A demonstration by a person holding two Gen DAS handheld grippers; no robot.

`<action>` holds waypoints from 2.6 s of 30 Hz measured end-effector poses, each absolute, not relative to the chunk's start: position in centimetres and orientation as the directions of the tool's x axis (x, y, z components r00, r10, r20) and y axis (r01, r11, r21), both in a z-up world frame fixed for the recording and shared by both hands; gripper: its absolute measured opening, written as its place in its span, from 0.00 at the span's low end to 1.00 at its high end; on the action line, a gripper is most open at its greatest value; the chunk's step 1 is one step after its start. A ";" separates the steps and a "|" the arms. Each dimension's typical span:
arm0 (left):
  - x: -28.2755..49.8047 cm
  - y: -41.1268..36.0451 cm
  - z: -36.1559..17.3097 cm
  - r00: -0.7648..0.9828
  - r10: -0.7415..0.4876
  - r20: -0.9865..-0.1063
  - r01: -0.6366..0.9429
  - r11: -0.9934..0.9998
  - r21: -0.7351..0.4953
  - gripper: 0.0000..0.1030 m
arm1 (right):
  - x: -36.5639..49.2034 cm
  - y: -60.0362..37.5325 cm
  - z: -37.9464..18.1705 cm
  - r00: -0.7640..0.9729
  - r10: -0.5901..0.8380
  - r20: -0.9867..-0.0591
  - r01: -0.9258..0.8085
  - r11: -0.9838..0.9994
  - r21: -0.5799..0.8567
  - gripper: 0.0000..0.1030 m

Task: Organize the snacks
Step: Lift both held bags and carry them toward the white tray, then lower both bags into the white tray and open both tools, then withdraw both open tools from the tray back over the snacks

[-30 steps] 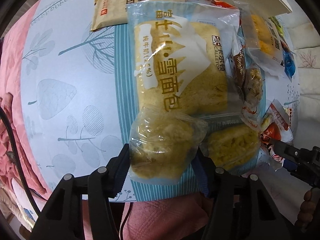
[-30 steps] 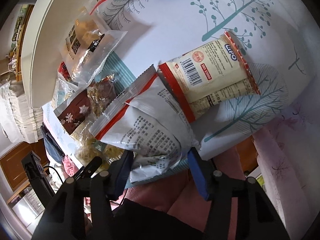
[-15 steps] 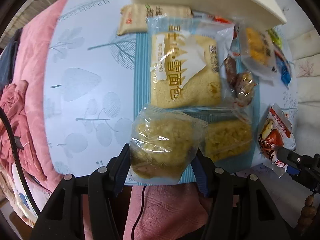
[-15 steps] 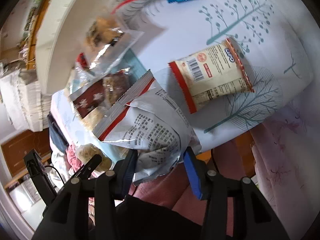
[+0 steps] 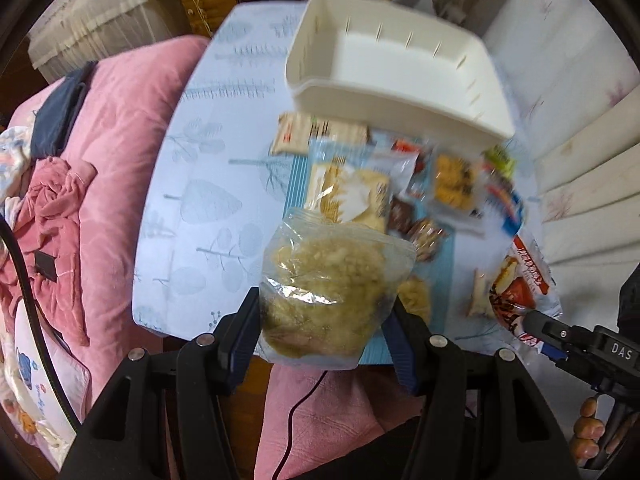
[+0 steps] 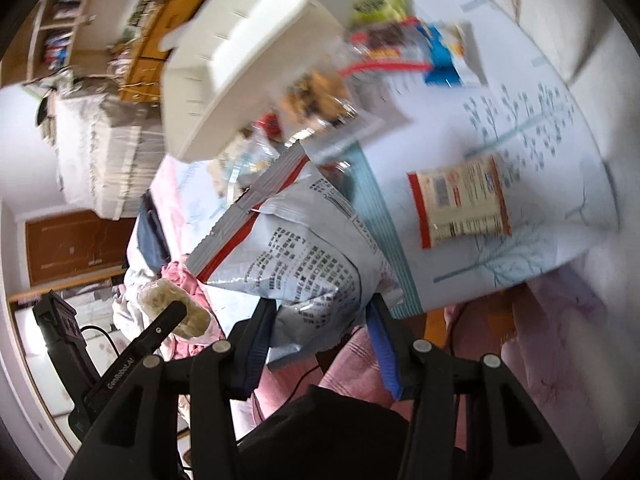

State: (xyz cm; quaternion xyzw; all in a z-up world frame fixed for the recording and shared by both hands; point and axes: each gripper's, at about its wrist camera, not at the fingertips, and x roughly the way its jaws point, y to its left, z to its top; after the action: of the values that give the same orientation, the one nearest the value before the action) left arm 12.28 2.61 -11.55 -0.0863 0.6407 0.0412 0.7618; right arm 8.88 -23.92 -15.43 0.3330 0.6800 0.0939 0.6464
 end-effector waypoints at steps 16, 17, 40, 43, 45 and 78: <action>16.7 1.4 -1.7 0.428 -0.054 -0.902 -0.144 0.981 -0.127 0.55 | 13.8 -21.7 -5.9 0.294 0.596 -0.747 0.069 0.766 0.639 0.45; 17.2 1.3 -1.5 0.439 -0.063 -0.896 -0.136 0.981 -0.136 0.55 | 14.2 -21.5 -5.5 0.313 0.592 -0.742 0.055 0.769 0.637 0.45; 29.9 2.6 -8.3 0.516 -0.231 -0.825 -0.040 0.955 -0.293 0.55 | 24.1 -17.9 -6.4 0.569 0.365 -0.737 -0.034 0.906 0.422 0.46; 31.2 2.9 -10.0 0.514 -0.246 -0.822 -0.033 0.952 -0.305 0.55 | 25.4 -17.5 -7.0 0.569 0.351 -0.744 -0.035 0.914 0.405 0.46; 32.3 3.0 -11.2 0.503 -0.246 -0.828 -0.026 0.954 -0.299 0.55 | 26.4 -17.3 -7.6 0.559 0.345 -0.754 -0.030 0.917 0.397 0.46; 28.2 1.1 -9.2 0.497 -0.310 -0.811 0.013 0.937 -0.350 0.78 | 23.7 -18.9 -5.5 0.598 0.310 -0.739 -0.006 0.924 0.383 0.67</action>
State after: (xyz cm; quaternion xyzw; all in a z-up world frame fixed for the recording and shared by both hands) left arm 28.18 1.08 -9.18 -0.1505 0.4926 -0.0950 0.8519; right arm 23.70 -18.87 -5.46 0.1732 0.4393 0.0902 0.8769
